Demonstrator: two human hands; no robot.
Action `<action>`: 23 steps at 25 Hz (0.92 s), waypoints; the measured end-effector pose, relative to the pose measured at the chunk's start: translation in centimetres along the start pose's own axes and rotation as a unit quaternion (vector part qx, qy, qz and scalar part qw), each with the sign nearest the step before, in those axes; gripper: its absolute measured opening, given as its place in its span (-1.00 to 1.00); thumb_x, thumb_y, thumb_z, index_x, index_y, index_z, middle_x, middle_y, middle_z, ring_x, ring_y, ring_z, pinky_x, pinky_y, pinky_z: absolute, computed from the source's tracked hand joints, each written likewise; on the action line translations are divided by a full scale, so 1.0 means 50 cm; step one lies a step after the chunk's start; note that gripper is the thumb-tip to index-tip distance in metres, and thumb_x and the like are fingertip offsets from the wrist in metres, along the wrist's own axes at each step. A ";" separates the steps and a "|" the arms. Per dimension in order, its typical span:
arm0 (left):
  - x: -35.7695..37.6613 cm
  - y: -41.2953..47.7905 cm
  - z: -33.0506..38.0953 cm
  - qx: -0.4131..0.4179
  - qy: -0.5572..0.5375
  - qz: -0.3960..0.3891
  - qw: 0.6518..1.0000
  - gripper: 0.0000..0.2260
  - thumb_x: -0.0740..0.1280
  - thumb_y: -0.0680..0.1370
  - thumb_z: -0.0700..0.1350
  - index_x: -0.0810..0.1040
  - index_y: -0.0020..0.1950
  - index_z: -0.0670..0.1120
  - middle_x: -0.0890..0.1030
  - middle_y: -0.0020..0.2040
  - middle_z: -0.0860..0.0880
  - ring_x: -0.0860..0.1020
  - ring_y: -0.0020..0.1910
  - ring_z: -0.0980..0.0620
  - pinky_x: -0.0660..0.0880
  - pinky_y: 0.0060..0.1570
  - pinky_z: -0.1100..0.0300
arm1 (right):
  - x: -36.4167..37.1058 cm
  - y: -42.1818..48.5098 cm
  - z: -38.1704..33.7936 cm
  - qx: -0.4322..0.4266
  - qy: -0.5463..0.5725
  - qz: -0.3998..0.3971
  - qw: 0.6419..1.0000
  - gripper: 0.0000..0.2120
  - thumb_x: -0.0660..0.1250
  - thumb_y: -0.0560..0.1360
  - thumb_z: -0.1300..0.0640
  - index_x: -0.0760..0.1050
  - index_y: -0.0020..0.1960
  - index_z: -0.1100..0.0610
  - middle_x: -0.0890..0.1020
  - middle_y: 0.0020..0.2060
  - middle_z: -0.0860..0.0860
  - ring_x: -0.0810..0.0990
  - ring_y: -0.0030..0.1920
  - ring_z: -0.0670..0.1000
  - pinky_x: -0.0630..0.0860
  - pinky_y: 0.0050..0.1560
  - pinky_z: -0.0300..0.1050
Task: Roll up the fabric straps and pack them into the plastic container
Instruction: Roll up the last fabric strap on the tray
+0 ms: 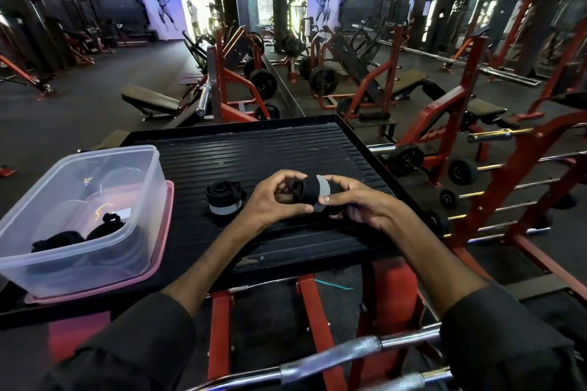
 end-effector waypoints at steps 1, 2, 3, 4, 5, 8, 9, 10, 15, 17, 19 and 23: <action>-0.001 -0.001 -0.001 -0.003 0.001 -0.001 1.000 -0.51 0.65 0.31 -0.20 0.60 0.18 0.03 0.64 0.18 0.04 0.63 0.15 0.13 0.54 0.17 0.22 | -0.004 -0.001 0.002 -0.001 -0.035 0.004 0.999 -0.46 0.51 0.30 0.23 0.54 0.27 0.05 0.64 0.02 0.04 0.62 -0.06 -0.03 0.49 -0.14 -0.17; 0.000 -0.001 -0.002 -0.008 0.000 -0.007 1.000 -0.51 0.65 0.30 -0.20 0.61 0.16 0.05 0.65 0.18 0.02 0.64 0.16 0.10 0.55 0.20 0.18 | -0.009 -0.002 0.002 -0.006 -0.065 0.003 0.998 -0.46 0.52 0.30 0.23 0.54 0.26 0.08 0.64 0.01 0.04 0.63 -0.04 -0.04 0.50 -0.13 -0.18; 0.002 -0.003 0.000 -0.010 0.005 -0.016 1.000 -0.51 0.66 0.30 -0.21 0.61 0.15 0.06 0.65 0.18 0.00 0.65 0.16 0.08 0.56 0.23 0.13 | -0.013 -0.005 -0.001 -0.008 -0.094 -0.002 0.996 -0.44 0.55 0.28 0.25 0.54 0.26 0.13 0.65 0.02 0.04 0.64 -0.01 -0.02 0.53 -0.06 -0.17; 0.004 -0.004 0.001 -0.010 0.016 -0.025 1.000 -0.51 0.66 0.29 -0.22 0.62 0.14 0.07 0.66 0.19 -0.01 0.65 0.17 0.06 0.56 0.25 0.10 | -0.016 -0.009 -0.007 -0.006 -0.122 -0.009 0.992 -0.42 0.57 0.27 0.28 0.53 0.26 0.17 0.66 0.03 0.04 0.64 0.04 -0.01 0.54 0.05 -0.14; 0.006 -0.004 0.003 -0.007 0.026 -0.033 0.999 -0.51 0.66 0.30 -0.22 0.62 0.14 0.07 0.66 0.19 -0.01 0.64 0.18 0.05 0.55 0.28 0.07 | -0.018 -0.012 -0.014 0.000 -0.158 -0.015 0.987 -0.41 0.61 0.26 0.29 0.53 0.25 0.17 0.66 0.04 0.03 0.63 0.08 -0.02 0.53 0.13 -0.14; 0.009 0.000 0.003 0.003 0.007 -0.027 1.000 -0.54 0.64 0.33 -0.24 0.64 0.18 -0.05 0.68 0.19 -0.05 0.65 0.19 0.00 0.55 0.29 0.02 | -0.007 -0.009 -0.029 0.007 -0.323 -0.030 0.946 -0.46 0.65 0.30 0.29 0.49 0.19 0.17 0.59 0.05 -0.03 0.57 0.07 -0.10 0.50 0.08 -0.26; 0.010 0.002 0.004 0.003 -0.006 -0.022 1.000 -0.55 0.62 0.34 -0.26 0.63 0.20 -0.10 0.68 0.18 -0.07 0.66 0.19 -0.01 0.55 0.28 0.02 | -0.001 -0.005 -0.032 -0.002 -0.361 -0.027 0.932 -0.47 0.65 0.31 0.28 0.48 0.18 0.17 0.56 0.04 -0.03 0.55 0.06 -0.11 0.48 0.04 -0.29; 0.012 0.003 0.007 0.004 -0.014 -0.020 1.000 -0.56 0.61 0.36 -0.28 0.63 0.21 -0.13 0.68 0.19 -0.08 0.67 0.18 -0.02 0.56 0.27 0.04 | 0.002 -0.001 -0.032 -0.015 -0.373 -0.013 0.927 -0.47 0.65 0.30 0.29 0.48 0.17 0.18 0.55 0.03 -0.02 0.54 0.05 -0.10 0.48 0.02 -0.29; 0.020 0.010 0.013 0.017 -0.030 -0.004 0.999 -0.62 0.52 0.45 -0.32 0.58 0.25 -0.19 0.64 0.24 -0.10 0.64 0.22 0.03 0.55 0.25 0.14 | -0.015 0.002 0.001 -0.105 -0.274 0.115 0.949 -0.40 0.69 0.17 0.19 0.55 0.14 0.11 0.65 0.08 0.09 0.63 0.12 0.03 0.54 0.17 0.06; 0.029 0.008 -0.004 -0.017 -0.020 -0.041 0.999 -0.60 0.52 0.45 -0.33 0.55 0.22 -0.09 0.64 0.21 -0.07 0.63 0.18 0.07 0.55 0.20 0.14 | -0.010 0.007 0.033 -0.095 -0.286 0.103 0.948 -0.35 0.70 0.16 0.07 0.54 0.19 0.07 0.68 0.10 0.06 0.65 0.18 0.04 0.54 0.28 0.15; 0.038 0.002 -0.017 -0.046 -0.018 -0.063 0.997 -0.54 0.54 0.42 -0.34 0.50 0.23 -0.04 0.62 0.22 -0.10 0.62 0.19 0.04 0.55 0.18 0.13 | -0.007 0.009 0.045 -0.081 -0.293 0.085 0.949 -0.32 0.69 0.21 0.13 0.51 0.27 0.10 0.68 0.15 0.03 0.63 0.22 0.01 0.53 0.32 0.08; 0.030 0.001 -0.012 -0.042 0.021 -0.048 0.998 -0.57 0.52 0.46 -0.28 0.51 0.29 -0.08 0.58 0.31 -0.04 0.58 0.29 -0.01 0.53 0.32 0.01 | -0.005 0.008 0.027 -0.048 -0.247 0.068 0.966 -0.37 0.58 0.33 0.36 0.45 0.33 0.17 0.62 0.18 0.05 0.58 0.19 -0.06 0.51 0.16 -0.27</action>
Point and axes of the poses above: each hand's wrist, its own y-axis towards the middle knuckle, its own x-axis out of the palm, z = x × y, the point moved 4 cm from there along y, towards the middle knuckle
